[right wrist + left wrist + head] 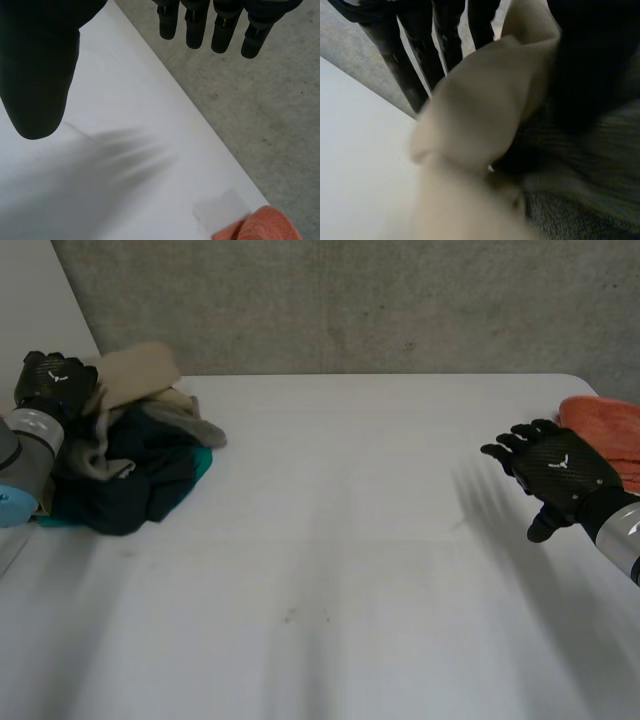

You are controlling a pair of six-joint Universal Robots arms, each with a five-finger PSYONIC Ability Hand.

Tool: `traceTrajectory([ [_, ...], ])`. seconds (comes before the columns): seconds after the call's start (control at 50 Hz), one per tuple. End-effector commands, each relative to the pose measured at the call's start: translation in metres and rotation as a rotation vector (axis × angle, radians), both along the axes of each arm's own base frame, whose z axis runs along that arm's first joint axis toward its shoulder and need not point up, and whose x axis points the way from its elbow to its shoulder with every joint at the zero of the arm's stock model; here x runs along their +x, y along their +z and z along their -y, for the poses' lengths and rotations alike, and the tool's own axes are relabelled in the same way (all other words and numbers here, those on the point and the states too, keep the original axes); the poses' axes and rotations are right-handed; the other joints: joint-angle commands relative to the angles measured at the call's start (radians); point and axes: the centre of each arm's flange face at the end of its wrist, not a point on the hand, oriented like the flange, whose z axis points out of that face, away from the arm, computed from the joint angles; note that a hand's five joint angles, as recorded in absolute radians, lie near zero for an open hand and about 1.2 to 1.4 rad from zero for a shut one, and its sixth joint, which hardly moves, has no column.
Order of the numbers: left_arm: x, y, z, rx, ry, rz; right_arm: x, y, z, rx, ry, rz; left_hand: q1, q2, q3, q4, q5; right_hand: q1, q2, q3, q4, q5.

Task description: Fold the laundry.

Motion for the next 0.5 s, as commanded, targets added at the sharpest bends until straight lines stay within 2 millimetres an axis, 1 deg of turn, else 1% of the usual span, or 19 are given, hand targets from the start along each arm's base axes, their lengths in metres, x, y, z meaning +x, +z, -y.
traceTrajectory([
  [0.02, -0.009, 0.002, 0.006, -0.017, -0.065, -0.080, -0.003, -0.005, 0.000, 0.011, -0.019, -0.002, 0.634, 0.663, 0.669, 0.661, 0.680, -0.051, -0.040, -0.042, -0.040, -0.048],
  [0.04, -0.018, 0.020, 0.000, -0.040, -0.090, -0.124, -0.003, -0.005, 0.000, 0.011, -0.022, -0.003, 0.634, 0.663, 0.669, 0.661, 0.680, -0.051, -0.040, -0.042, -0.040, -0.048],
  [0.1, -0.033, 0.052, -0.015, -0.086, -0.136, -0.189, -0.005, -0.004, 0.001, 0.004, -0.037, -0.006, 0.634, 0.663, 0.669, 0.661, 0.680, -0.051, -0.040, -0.042, -0.040, -0.048],
  [0.12, -0.043, 0.074, -0.027, -0.123, -0.171, -0.233, -0.005, -0.003, 0.002, 0.001, -0.042, -0.006, 0.634, 0.663, 0.669, 0.661, 0.680, -0.051, -0.040, -0.042, -0.040, -0.048],
  [0.18, -0.060, 0.104, -0.046, -0.181, -0.237, -0.283, -0.007, 0.001, 0.006, -0.012, -0.065, -0.007, 0.634, 0.663, 0.669, 0.661, 0.680, -0.051, -0.040, -0.042, -0.040, -0.048],
  [0.2, -0.071, 0.120, -0.059, -0.212, -0.279, -0.315, -0.007, 0.002, 0.007, -0.015, -0.072, -0.007, 0.634, 0.663, 0.669, 0.661, 0.680, -0.051, -0.040, -0.042, -0.040, -0.048],
  [0.24, -0.083, 0.135, -0.073, -0.236, -0.325, -0.345, -0.008, 0.006, 0.008, -0.028, -0.089, -0.008, 0.634, 0.663, 0.669, 0.661, 0.680, -0.051, -0.040, -0.042, -0.040, -0.048],
  [0.26, -0.094, 0.147, -0.087, -0.249, -0.371, -0.375, -0.008, 0.007, 0.007, -0.032, -0.092, -0.009, 0.634, 0.663, 0.669, 0.661, 0.680, -0.051, -0.040, -0.042, -0.040, -0.048],
  [0.28, -0.100, 0.152, -0.094, -0.251, -0.396, -0.391, -0.009, 0.009, 0.008, -0.038, -0.098, -0.010, 0.634, 0.663, 0.669, 0.661, 0.680, -0.051, -0.040, -0.042, -0.040, -0.048],
  [0.32, -0.117, 0.159, -0.112, -0.245, -0.460, -0.425, -0.010, 0.012, 0.008, -0.048, -0.114, -0.007, 0.634, 0.663, 0.669, 0.661, 0.680, -0.051, -0.040, -0.042, -0.040, -0.048],
  [0.34, -0.139, 0.161, -0.133, -0.220, -0.546, -0.457, -0.011, 0.013, 0.008, -0.050, -0.119, -0.005, 0.634, 0.663, 0.669, 0.661, 0.680, -0.051, -0.040, -0.042, -0.040, -0.048],
  [0.38, -0.161, 0.158, -0.154, -0.180, -0.632, -0.484, -0.012, 0.015, 0.009, -0.055, -0.129, 0.000, 0.634, 0.663, 0.669, 0.661, 0.680, -0.051, -0.040, -0.042, -0.040, -0.048],
  [0.4, -0.172, 0.155, -0.165, -0.157, -0.675, -0.496, -0.013, 0.016, 0.009, -0.054, -0.141, 0.007, 0.634, 0.663, 0.669, 0.661, 0.680, -0.051, -0.040, -0.042, -0.040, -0.048],
  [0.42, -0.191, 0.149, -0.185, -0.110, -0.752, -0.515, -0.013, 0.017, 0.009, -0.055, -0.145, 0.010, 0.634, 0.663, 0.669, 0.661, 0.680, -0.051, -0.040, -0.042, -0.040, -0.048],
  [0.46, -0.208, 0.142, -0.205, -0.065, -0.826, -0.527, -0.014, 0.018, 0.010, -0.058, -0.154, 0.019, 0.634, 0.663, 0.669, 0.661, 0.680, -0.051, -0.040, -0.042, -0.040, -0.048],
  [0.48, -0.224, 0.131, -0.221, -0.020, -0.885, -0.528, -0.015, 0.019, 0.010, -0.061, -0.158, 0.022, 0.634, 0.663, 0.669, 0.661, 0.680, -0.051, -0.040, -0.042, -0.040, -0.048],
  [0.5, -0.230, 0.124, -0.227, 0.003, -0.907, -0.527, -0.014, 0.020, 0.010, -0.061, -0.157, 0.024, 0.634, 0.663, 0.669, 0.661, 0.680, -0.051, -0.040, -0.042, -0.040, -0.048],
])
